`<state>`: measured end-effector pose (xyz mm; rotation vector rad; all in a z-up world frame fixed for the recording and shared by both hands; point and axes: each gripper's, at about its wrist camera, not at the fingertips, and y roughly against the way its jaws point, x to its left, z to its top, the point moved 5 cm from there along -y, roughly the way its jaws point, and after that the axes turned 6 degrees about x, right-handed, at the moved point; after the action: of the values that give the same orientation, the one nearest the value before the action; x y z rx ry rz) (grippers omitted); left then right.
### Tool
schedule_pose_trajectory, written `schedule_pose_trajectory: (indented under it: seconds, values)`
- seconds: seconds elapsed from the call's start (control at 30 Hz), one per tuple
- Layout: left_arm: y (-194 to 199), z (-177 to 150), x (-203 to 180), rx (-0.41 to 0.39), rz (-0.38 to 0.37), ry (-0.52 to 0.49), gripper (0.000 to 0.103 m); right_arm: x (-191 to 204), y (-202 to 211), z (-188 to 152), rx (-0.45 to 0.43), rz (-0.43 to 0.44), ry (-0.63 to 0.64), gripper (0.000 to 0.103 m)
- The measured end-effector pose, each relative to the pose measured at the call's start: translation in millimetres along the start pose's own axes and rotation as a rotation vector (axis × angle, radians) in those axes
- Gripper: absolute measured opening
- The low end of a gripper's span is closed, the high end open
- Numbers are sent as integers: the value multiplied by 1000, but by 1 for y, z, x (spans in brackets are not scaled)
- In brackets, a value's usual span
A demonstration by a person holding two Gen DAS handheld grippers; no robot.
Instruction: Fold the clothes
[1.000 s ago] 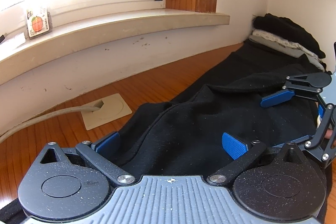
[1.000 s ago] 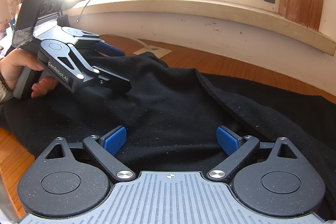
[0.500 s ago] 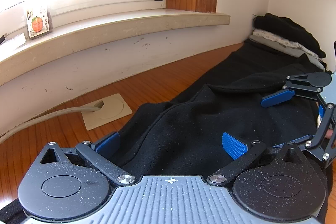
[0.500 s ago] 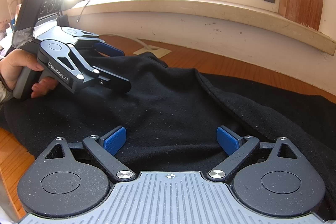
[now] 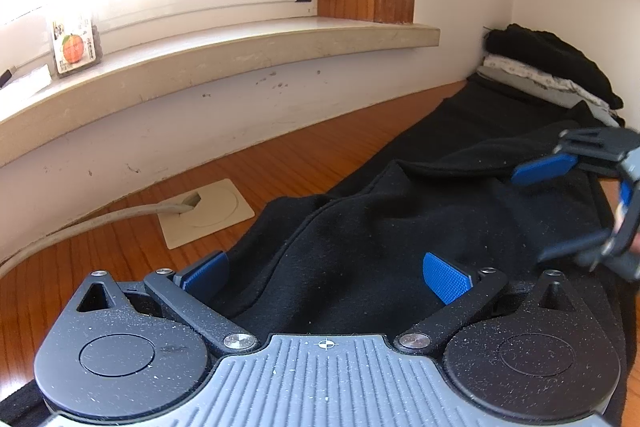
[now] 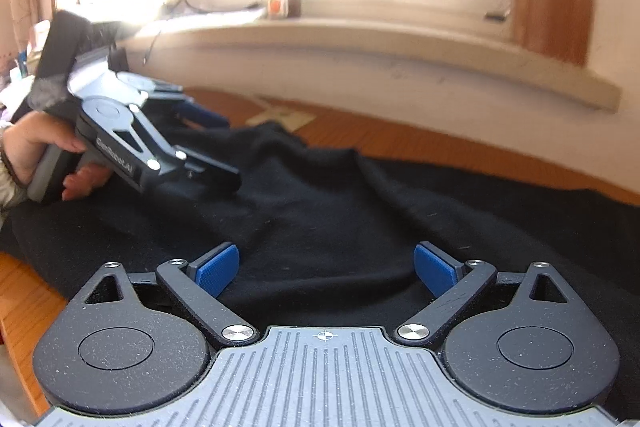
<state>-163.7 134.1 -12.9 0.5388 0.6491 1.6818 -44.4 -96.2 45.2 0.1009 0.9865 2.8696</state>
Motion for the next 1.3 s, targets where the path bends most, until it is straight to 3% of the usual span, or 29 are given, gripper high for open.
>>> schedule_pose_trajectory:
  seconds: [0.13, 0.27, 0.37, 0.47, 0.67, 0.7, 0.73, 0.77, 0.8, 0.9, 1.03, 1.17, 1.27, 1.3]
  values:
    - [4, 6, -12, -19, 39, -42, 103, -51, 48, -20, -23, -105, -48, 94]
    - [11, 21, -29, -64, -29, -38, 103, -114, 99, -58, 31, -262, -134, 92]
    - [11, 32, -41, -105, -77, -27, 103, -152, 132, -89, 85, -344, -190, 82]
    - [3, 35, -50, -119, -89, -41, 103, -176, 148, -116, 122, -362, -224, 71]
    - [-14, 27, -44, -64, -133, -13, 103, -197, 158, -137, 72, -353, -262, 59]
    - [-16, 26, -42, -60, -143, 0, 103, -198, 157, -136, 58, -355, -262, 44]
    - [-17, 25, -40, -55, -147, 8, 103, -199, 156, -135, 56, -362, -259, 22]
    - [-18, 25, -40, -50, -148, 12, 103, -200, 156, -134, 58, -372, -255, 14]
    - [-19, 25, -39, -44, -148, 16, 103, -201, 155, -128, 62, -394, -231, 8]
    - [-19, 24, -39, -49, -141, 15, 103, -205, 154, -102, 60, -458, -146, 7]
    - [-16, 24, -38, -77, -126, 22, 103, -232, 151, -27, 11, -540, -60, 7]
    - [-9, 25, -32, -108, -105, 53, 103, -266, 122, 58, -45, -627, 3, 7]
    - [-8, 27, -31, -111, -103, 59, 103, -291, 80, 91, -33, -634, -77, 19]
    - [-8, 27, -32, -110, -102, 57, 103, -298, 70, 93, -17, -652, -106, 34]
